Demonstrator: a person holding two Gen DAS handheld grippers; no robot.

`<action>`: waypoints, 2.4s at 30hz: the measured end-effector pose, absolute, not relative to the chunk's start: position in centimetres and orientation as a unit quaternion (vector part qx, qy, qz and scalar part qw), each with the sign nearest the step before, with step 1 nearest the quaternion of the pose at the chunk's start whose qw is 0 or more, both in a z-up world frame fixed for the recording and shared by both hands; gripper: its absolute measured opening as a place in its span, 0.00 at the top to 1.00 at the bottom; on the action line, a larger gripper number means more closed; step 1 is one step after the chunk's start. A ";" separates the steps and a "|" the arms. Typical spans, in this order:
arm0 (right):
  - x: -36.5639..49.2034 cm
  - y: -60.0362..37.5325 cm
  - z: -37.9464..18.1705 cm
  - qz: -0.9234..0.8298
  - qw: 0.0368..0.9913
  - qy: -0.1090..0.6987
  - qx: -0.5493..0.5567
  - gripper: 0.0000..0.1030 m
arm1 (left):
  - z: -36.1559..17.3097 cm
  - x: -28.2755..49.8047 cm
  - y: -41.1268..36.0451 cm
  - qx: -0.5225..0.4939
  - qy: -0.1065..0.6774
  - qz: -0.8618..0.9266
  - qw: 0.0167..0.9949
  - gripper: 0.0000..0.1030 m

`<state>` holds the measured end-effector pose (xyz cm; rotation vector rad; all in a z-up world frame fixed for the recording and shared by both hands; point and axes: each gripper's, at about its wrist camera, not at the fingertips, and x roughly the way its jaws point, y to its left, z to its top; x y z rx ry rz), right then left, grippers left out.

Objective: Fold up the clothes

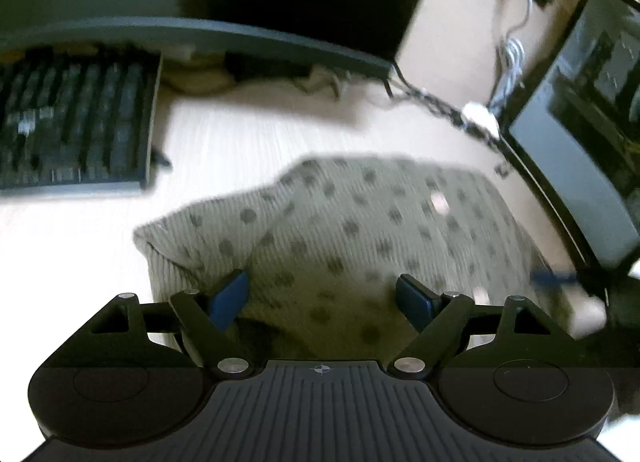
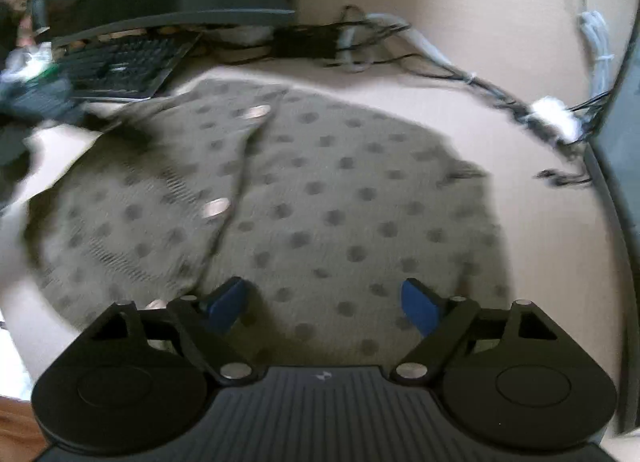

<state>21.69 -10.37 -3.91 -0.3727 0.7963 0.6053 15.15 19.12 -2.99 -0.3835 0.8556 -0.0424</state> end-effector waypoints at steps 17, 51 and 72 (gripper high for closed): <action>20.3 -12.5 -1.6 0.341 0.858 0.339 -0.179 0.08 | -0.5 11.4 15.5 -0.186 0.423 -0.096 0.882 0.17; 9.2 -6.0 -3.2 0.464 0.788 0.290 -0.282 0.08 | 0.8 7.9 15.5 -0.047 0.430 -0.082 0.898 0.16; 11.1 -10.3 -2.1 0.413 0.821 0.258 -0.298 0.07 | -1.7 15.3 11.2 -0.231 0.450 -0.173 0.845 0.62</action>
